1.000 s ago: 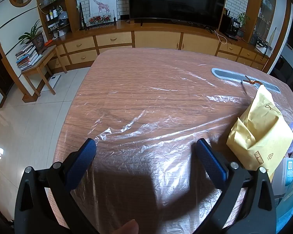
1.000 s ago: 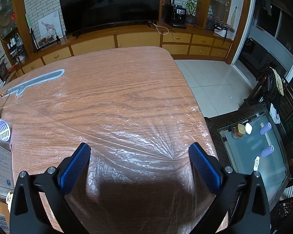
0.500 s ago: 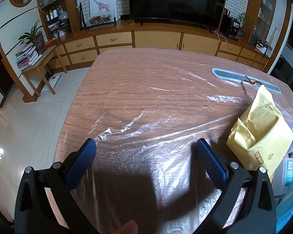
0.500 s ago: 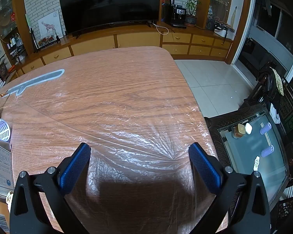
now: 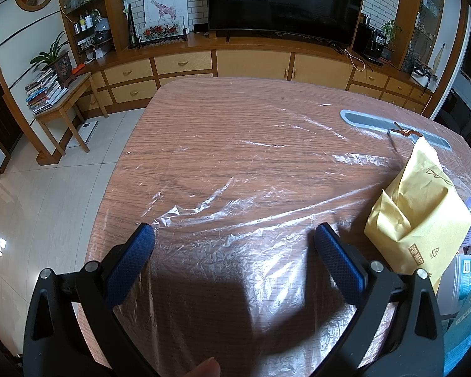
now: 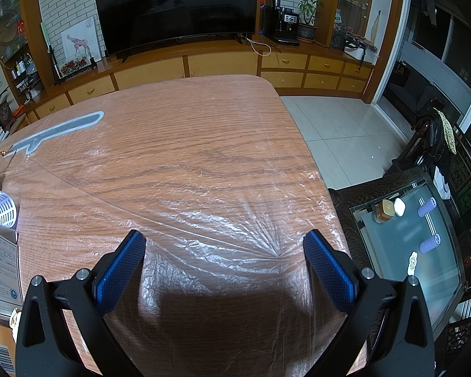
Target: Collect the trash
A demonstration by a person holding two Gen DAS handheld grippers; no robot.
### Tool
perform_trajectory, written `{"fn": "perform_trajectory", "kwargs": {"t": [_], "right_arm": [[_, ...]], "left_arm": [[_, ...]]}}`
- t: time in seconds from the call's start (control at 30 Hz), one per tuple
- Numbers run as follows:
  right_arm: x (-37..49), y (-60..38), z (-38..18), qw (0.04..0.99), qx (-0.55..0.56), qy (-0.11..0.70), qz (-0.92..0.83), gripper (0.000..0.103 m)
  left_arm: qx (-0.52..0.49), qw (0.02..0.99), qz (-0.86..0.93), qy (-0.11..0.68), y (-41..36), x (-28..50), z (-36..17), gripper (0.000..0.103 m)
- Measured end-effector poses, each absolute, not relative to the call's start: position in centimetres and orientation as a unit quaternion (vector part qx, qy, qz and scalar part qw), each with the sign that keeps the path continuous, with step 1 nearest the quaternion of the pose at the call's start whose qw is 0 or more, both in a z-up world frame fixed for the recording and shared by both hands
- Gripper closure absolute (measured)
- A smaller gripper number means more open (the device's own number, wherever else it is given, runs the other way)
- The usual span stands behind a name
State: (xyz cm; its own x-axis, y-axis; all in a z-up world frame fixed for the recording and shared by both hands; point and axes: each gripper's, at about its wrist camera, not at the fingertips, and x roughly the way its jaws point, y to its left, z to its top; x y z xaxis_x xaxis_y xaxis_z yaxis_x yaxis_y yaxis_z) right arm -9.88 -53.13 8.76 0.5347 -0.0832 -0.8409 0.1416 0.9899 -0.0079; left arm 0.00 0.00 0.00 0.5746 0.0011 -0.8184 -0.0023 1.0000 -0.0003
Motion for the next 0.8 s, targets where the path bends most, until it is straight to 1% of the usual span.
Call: {"fn": "perform_trajectory", "kwargs": {"t": [0.8], "right_arm": [[-9.87,-53.12,8.77,0.875,0.031,0.478,-0.064,0.004]], "left_arm": [[-0.001,0.887,0.001,0.461,0.0,0.0,0.01,0.001]]}}
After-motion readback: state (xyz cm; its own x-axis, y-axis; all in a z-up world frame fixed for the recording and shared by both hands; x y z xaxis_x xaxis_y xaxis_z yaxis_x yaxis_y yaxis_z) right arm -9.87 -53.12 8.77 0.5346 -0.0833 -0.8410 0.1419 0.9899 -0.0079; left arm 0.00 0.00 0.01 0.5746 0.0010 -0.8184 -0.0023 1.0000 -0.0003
